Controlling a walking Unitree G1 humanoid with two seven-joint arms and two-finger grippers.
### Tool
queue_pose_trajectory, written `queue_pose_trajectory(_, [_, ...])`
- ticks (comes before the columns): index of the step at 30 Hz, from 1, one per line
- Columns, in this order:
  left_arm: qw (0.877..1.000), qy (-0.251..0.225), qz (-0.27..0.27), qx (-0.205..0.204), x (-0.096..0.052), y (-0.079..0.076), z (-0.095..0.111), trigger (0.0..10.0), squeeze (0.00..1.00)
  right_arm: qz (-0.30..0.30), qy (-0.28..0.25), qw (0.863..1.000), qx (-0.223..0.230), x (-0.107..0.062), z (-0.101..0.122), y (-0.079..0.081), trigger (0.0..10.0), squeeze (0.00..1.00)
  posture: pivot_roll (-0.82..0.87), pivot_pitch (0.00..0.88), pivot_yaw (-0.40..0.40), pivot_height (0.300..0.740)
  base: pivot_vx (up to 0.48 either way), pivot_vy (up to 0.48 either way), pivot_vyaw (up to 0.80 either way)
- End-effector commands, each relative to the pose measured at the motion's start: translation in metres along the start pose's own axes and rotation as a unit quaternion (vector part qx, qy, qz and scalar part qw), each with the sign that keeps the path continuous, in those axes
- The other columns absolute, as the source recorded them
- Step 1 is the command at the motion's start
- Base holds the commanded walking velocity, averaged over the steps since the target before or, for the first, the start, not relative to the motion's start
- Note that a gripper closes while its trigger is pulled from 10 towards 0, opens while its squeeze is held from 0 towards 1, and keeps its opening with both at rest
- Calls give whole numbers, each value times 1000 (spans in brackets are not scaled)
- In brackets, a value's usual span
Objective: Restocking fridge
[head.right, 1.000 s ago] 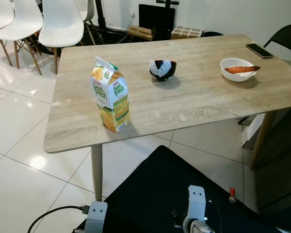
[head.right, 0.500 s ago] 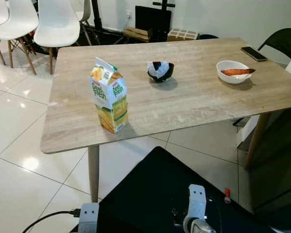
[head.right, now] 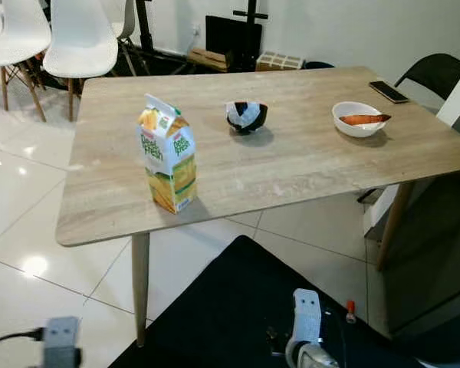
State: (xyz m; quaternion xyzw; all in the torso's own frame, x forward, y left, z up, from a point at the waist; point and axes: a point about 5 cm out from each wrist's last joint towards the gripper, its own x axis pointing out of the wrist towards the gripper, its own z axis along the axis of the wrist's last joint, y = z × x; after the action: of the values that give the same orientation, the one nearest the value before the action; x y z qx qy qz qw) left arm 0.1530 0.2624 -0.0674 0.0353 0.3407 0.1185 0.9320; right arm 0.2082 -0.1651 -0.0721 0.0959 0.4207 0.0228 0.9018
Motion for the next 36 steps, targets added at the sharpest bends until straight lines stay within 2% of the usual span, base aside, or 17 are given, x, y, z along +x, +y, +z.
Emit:
queue_pose_trajectory(1, [1000,-4,-20,-3,-1,-8,-2,10000,0,-7,1,1000,0,-2,-2,-5,10000,0,22,63,-78,740,0,0,0])
queue_pose_trajectory(6, [998,-4,-54,6,-2,-23,-3,10000,0,-7,3,1000,-3,-2,-2,-6,10000,0,19,63,-81,740,0,0,0])
queue_pose_trajectory(7, [995,3,-102,13,-4,-42,-7,10000,0,-8,4,1000,-10,-2,-2,-7,10000,0,17,66,-88,740,0,0,0])
queue_pose_trajectory(10, [993,6,-116,15,-4,-47,-8,10000,0,-8,4,1000,-12,-2,-2,-8,10000,0,17,66,-88,740,0,0,0])
queue_pose_trajectory(11, [987,11,-160,7,-6,-64,-9,10000,0,-8,4,1000,-18,-2,-1,-8,10000,0,18,70,-97,740,0,0,0])
queue_pose_trajectory(12, [987,11,-160,7,-6,-64,-9,10000,0,-8,4,1000,-18,-2,-1,-8,10000,0,18,70,-97,740,0,0,0])
queue_pose_trajectory(14, [977,12,-214,-4,-8,-93,-6,10000,0,-7,5,1000,-27,-2,1,-9,10000,0,13,72,-102,740,0,0,0])
queue_pose_trajectory(15, [977,12,-214,-4,-8,-93,-6,10000,0,-7,5,1000,-27,-2,1,-9,10000,0,13,72,-102,740,0,0,0])
queue_pose_trajectory(18, [973,12,-232,0,-7,-109,-2,10000,0,-4,4,999,-34,-1,3,-7,10000,0,11,68,-105,740,0,0,0])
queue_pose_trajectory(21, [974,21,-226,14,-6,-109,-3,10000,0,-1,4,999,-38,-1,3,-5,10000,0,11,66,-106,740,0,0,0])
queue_pose_trajectory(25, [984,48,-168,26,-2,-97,-8,10000,0,-1,5,999,-42,0,4,-5,10000,0,17,61,-109,740,0,0,0])
queue_pose_trajectory(32, [987,66,-144,26,-3,-85,-14,10000,0,-1,9,999,-49,-1,2,-5,10000,0,20,56,-106,740,0,0,0])
queue_pose_trajectory(33, [987,72,-138,26,-3,-79,-17,10000,0,-1,11,999,-51,-1,1,-5,10000,0,19,54,-106,740,0,0,0])
queue_pose_trajectory(35, [987,72,-138,26,-3,-79,-17,10000,0,-1,11,999,-51,-1,1,-5,10000,0,19,54,-106,740,0,0,0])
queue_pose_trajectory(36, [988,78,-132,27,-5,-74,-21,10000,0,-2,13,999,-52,-1,0,-6,10000,0,19,51,-101,740,0,0,0])
